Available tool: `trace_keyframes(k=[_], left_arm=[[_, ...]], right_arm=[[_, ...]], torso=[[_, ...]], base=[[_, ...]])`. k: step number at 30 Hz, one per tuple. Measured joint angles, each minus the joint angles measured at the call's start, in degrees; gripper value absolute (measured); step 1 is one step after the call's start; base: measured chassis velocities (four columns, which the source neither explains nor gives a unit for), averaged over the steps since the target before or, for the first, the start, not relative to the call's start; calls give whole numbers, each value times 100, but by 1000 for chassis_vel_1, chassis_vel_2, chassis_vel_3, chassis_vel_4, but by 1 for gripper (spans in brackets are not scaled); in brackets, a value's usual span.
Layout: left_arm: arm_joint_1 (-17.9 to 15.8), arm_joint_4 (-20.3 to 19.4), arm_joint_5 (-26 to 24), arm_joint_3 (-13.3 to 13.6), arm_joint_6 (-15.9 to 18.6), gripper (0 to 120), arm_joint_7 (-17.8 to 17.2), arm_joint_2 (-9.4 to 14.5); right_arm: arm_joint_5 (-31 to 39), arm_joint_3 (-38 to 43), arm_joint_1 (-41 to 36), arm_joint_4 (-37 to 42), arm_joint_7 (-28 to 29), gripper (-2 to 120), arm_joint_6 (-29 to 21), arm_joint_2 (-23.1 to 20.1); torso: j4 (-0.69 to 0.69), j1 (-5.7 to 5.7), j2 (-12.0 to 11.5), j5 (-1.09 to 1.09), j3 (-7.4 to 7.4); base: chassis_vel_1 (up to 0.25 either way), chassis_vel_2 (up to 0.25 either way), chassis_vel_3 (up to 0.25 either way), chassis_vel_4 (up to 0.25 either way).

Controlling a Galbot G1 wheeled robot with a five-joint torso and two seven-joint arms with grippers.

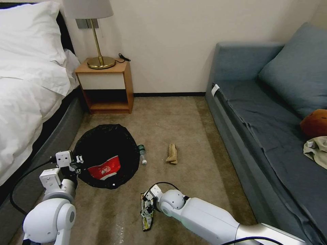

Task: Pick up the trash bin, then pick up the garbage on the floor and place it into the trash bin.

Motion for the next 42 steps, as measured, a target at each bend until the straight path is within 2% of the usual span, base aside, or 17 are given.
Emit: trace_keyframes(k=[16, 19, 21, 22, 24, 26, 27, 30, 32, 33, 35, 37, 38, 39, 42], left_arm=[[-65, 60, -22, 28, 11, 3, 6, 52], [-76, 73, -27, 21, 11, 3, 10, 60], [-88, 79, -31, 25, 11, 3, 16, 61], [-88, 79, -31, 25, 11, 3, 16, 61], [-96, 78, -31, 45, 11, 3, 26, 46], [-97, 79, -31, 49, 11, 3, 26, 43], [-97, 79, -30, 54, 11, 3, 30, 40], [-96, 78, -30, 55, 11, 3, 33, 39], [-92, 79, -28, 54, 10, 3, 38, 38], [-92, 79, -28, 54, 10, 3, 38, 38], [-78, 81, -28, 47, 3, 3, 45, 37], [-74, 85, -28, 42, -4, 3, 47, 36], [-60, 100, -29, 35, -26, 3, 50, 35], [-60, 100, -29, 35, -26, 3, 50, 35], [-33, 140, -29, 30, -74, 3, 58, 21]], right_arm=[[-90, 1, -10, -273, -120, 99, 51, 52], [-90, 1, -14, -286, -135, 96, 44, 55], [-85, 0, -12, -287, -152, 84, 38, 47], [-85, 0, -12, -287, -152, 84, 38, 47], [-72, 7, 0, -285, -175, 69, 32, 19], [-71, 9, 1, -283, -179, 66, 31, 12], [-71, 15, 2, -281, -184, 59, 31, 1], [-71, 24, 2, -281, -184, 54, 31, -1], [-71, 31, 0, -281, -186, 42, 32, -1], [-71, 31, 0, -281, -186, 42, 32, -1], [-73, 46, -1, -261, -189, 30, 37, -7], [-73, 59, -1, -250, -190, 28, 39, -14], [-71, 94, 4, -231, -190, 20, 40, -34], [-71, 94, 4, -231, -190, 20, 40, -34], [-76, 169, 53, -220, -190, 5, 54, -107]], torso=[[0, 0, 0, 0, 0], [0, 0, 0, 0, 0], [0, 0, 0, 0, 0], [0, 0, 0, 0, 0], [0, 0, 0, 0, 0], [0, 0, 0, 0, 0], [0, 0, 0, 0, 0], [-1, 0, 0, 0, 0], [0, 0, 0, 0, 0], [0, 0, 0, 0, 0], [0, 0, 0, 0, 0], [0, 0, 0, 0, 0], [0, 0, 0, 1, 0], [0, 0, 0, 1, 0], [0, 0, 0, 0, 0]], base=[[0, 0, 0, 0], [0, 0, 0, 0], [0, 0, 0, 0], [0, 0, 0, 0], [0, 0, 0, 0], [0, 0, 0, 0], [0, 0, 0, 0], [0, 0, 0, 0], [0, 0, 0, 0], [0, 0, 0, 0], [0, 0, 0, 0], [0, 0, 0, 0], [0, 0, 0, 0], [0, 0, 0, 0], [0, 0, 0, 0]])
